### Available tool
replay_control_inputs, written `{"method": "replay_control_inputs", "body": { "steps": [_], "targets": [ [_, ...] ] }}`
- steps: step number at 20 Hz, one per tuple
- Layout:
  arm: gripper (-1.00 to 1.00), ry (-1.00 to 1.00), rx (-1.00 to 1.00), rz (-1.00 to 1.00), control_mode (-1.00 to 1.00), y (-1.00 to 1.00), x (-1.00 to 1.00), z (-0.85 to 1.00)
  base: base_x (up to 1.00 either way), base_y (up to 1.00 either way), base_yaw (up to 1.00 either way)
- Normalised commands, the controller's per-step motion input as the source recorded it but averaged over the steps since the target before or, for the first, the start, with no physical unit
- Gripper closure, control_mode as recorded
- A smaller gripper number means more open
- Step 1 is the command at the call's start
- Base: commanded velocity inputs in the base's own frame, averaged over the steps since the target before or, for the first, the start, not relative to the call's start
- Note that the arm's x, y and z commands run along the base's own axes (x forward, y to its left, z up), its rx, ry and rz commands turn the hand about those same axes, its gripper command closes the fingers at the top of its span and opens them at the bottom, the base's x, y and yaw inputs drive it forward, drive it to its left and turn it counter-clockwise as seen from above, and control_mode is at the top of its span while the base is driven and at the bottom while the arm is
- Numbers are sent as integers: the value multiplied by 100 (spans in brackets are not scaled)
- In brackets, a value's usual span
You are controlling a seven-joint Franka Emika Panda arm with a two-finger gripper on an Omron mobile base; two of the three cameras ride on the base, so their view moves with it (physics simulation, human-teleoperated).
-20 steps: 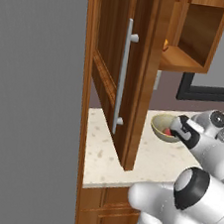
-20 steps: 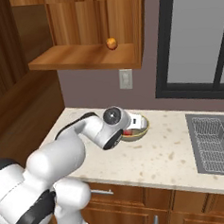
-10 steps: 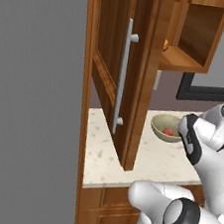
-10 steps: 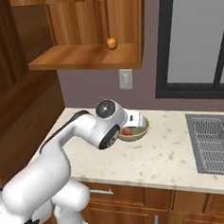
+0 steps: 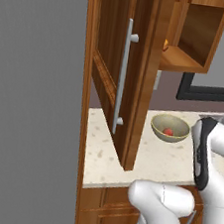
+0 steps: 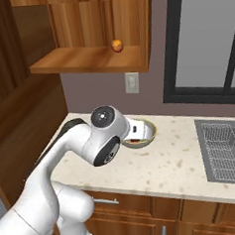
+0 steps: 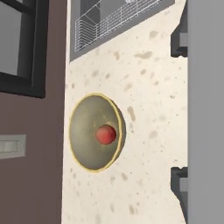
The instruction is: Pick the peachs from the cabinet and place them in one bowl. Pick the squash from the sink and place it in the other bowl.
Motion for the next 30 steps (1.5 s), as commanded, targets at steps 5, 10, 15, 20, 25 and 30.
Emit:
{"method": "replay_control_inputs", "body": {
  "steps": [5,10,15,20,25,30],
  "targets": [
    [-100,-4,0,0,-100,51,-56,42,0,0,0],
    [-100,-1,-1,0,-100,36,-41,77,0,0,0],
    [-100,-3,0,0,-100,31,-40,80,0,0,0],
    [-100,0,1,4,-100,2,-13,14,0,0,0],
    [-100,-1,0,8,-100,9,-34,9,0,0,0],
    [-100,-3,-3,7,-100,36,-38,43,0,0,0]
  ]
}}
